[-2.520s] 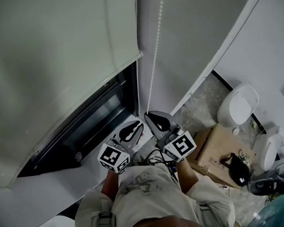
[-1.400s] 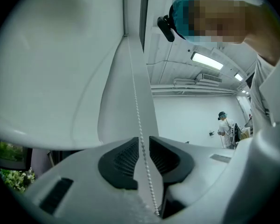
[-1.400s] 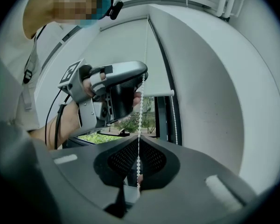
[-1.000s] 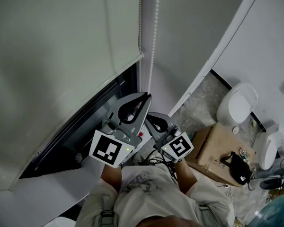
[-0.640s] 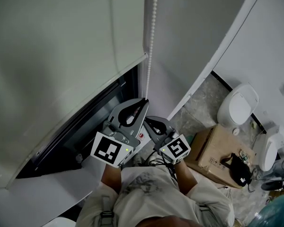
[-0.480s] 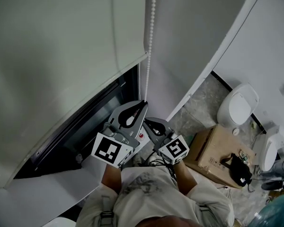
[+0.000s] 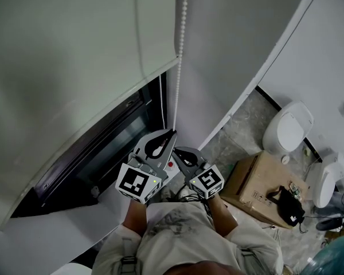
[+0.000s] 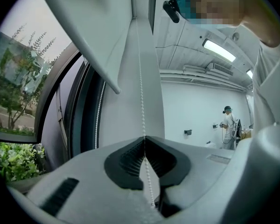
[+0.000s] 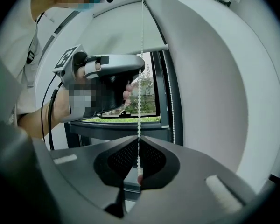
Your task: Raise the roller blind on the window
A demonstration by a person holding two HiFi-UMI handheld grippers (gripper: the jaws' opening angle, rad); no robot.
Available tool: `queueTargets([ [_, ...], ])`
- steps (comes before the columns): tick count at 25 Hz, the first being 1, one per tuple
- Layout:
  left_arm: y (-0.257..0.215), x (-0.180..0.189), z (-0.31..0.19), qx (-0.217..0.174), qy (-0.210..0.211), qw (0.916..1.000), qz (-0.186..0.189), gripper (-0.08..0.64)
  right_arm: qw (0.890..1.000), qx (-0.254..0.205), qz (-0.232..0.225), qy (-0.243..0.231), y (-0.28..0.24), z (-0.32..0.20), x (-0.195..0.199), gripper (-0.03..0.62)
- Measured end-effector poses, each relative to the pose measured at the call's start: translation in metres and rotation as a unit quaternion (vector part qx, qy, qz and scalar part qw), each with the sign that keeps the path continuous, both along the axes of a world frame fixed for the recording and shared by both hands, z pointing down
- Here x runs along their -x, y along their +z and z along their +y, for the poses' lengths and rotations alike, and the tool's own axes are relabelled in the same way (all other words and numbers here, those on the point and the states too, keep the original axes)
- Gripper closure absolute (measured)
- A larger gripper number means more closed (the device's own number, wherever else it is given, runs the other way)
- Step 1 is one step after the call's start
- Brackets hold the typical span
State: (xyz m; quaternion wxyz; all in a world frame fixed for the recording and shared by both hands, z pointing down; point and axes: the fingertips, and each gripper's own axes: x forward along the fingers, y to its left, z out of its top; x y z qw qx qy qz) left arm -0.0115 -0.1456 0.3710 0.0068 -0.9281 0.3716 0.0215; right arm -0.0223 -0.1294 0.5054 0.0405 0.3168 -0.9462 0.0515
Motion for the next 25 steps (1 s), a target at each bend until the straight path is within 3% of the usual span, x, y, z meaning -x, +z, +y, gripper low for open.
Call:
queueTargets([
  [25, 0.060, 0.005, 0.009, 0.057, -0.009, 0.9982, -0.014, 0.543, 0.997, 0.059, 0.044, -0.008, 0.065, 0.011, -0.001, 0.577],
])
